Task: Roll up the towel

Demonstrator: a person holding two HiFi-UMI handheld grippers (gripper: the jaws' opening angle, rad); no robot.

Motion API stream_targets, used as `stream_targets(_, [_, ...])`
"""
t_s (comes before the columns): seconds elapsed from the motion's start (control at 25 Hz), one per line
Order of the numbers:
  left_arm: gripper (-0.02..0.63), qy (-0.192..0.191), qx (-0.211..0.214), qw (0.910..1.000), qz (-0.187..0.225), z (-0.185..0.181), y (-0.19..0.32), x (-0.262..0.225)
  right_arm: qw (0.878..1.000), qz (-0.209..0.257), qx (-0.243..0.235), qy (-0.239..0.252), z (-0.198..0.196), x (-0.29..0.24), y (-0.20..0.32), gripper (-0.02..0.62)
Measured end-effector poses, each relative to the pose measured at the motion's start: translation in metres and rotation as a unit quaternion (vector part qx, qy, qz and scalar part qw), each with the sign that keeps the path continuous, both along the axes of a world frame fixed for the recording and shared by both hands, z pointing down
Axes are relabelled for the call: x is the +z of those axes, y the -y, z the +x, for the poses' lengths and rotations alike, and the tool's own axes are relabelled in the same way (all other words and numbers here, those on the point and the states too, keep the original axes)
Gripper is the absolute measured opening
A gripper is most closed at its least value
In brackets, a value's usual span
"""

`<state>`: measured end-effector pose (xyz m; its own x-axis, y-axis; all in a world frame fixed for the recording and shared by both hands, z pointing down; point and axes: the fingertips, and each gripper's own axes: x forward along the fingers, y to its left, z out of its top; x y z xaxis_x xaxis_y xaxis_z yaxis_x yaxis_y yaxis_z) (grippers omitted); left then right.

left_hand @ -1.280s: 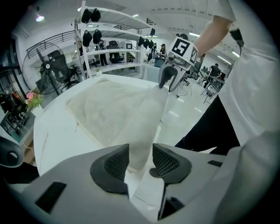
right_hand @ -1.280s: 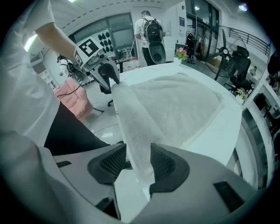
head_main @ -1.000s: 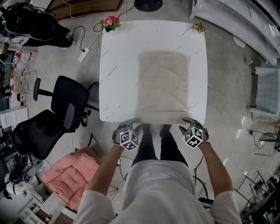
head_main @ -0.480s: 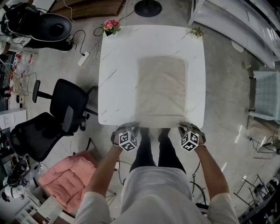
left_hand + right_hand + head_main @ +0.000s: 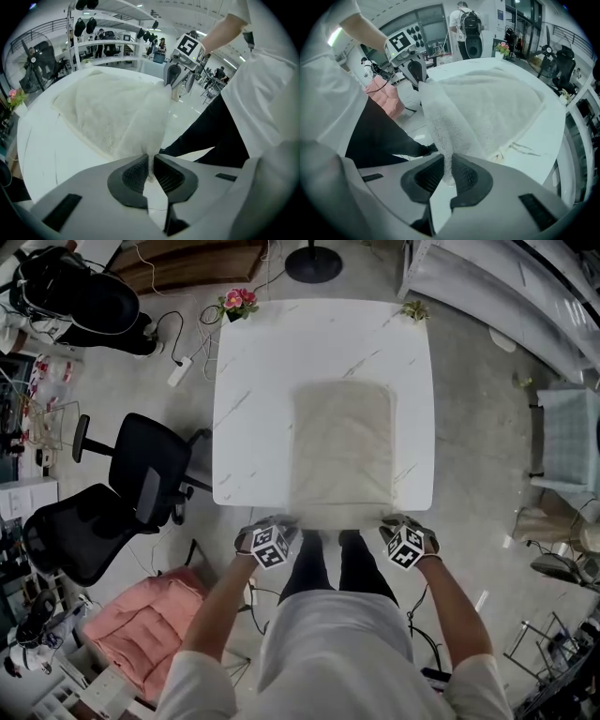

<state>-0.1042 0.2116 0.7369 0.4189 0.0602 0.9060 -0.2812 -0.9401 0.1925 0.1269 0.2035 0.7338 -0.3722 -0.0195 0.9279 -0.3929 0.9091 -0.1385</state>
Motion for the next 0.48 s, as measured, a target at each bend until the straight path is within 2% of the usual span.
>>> stream_targets(0.28, [0.057, 0.005, 0.038, 0.9982, -0.047, 0.003, 0.015, -0.009, 0.998, -0.053, 0.015, 0.003, 0.004, -0.007, 0.015, 0.071])
stream_targets(0.48, [0.057, 0.006, 0.047, 0.9954, -0.083, 0.004, 0.032, -0.012, 0.997, -0.076, 0.018, 0.016, 0.005, -0.014, 0.041, 0.072])
